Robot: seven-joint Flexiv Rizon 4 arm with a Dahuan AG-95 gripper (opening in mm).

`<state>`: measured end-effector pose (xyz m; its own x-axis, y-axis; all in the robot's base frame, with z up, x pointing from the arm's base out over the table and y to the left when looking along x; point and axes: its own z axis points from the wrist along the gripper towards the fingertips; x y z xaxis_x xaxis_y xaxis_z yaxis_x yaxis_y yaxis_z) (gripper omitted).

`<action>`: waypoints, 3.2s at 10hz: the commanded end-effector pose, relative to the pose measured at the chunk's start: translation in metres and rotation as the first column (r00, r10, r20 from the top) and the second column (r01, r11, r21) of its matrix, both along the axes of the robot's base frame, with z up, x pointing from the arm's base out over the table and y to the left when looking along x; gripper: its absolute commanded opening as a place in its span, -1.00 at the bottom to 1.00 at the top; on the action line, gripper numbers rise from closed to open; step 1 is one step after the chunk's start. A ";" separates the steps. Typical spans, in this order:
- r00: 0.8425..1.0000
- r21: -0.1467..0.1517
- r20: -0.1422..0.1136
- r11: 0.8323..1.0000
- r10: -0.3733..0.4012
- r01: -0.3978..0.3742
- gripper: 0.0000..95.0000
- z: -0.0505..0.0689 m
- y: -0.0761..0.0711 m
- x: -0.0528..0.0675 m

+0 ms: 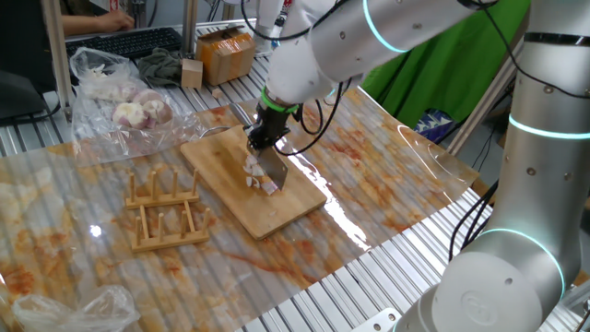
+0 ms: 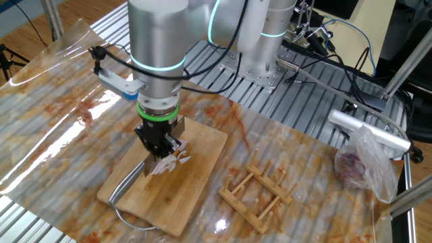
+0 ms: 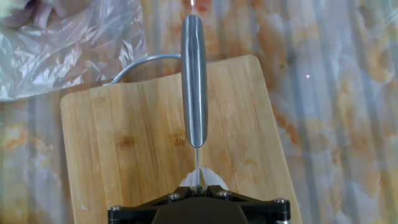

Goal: Chop the onions

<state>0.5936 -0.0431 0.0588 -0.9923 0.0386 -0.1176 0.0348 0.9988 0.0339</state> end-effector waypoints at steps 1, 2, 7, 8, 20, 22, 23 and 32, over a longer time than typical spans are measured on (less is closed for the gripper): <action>1.000 -0.015 -0.025 1.000 0.000 0.000 -1.00 0.018 -0.001 0.003; 0.999 -0.011 -0.036 1.000 -0.002 0.002 -1.00 0.026 -0.001 0.003; 0.992 -0.008 -0.085 0.995 -0.098 0.097 -1.00 0.069 0.035 -0.010; 0.990 -0.007 -0.089 0.994 -0.111 0.111 -1.00 0.071 0.039 -0.011; 0.938 0.013 -0.118 0.944 -0.326 0.330 -1.00 0.102 0.156 -0.072; 0.939 0.005 -0.119 0.946 -0.323 0.326 -1.00 0.101 0.156 -0.074; 0.939 0.001 -0.118 0.946 -0.321 0.324 -1.00 0.101 0.156 -0.074; 0.982 -0.003 -0.088 0.986 -0.169 0.169 -1.00 0.101 0.156 -0.074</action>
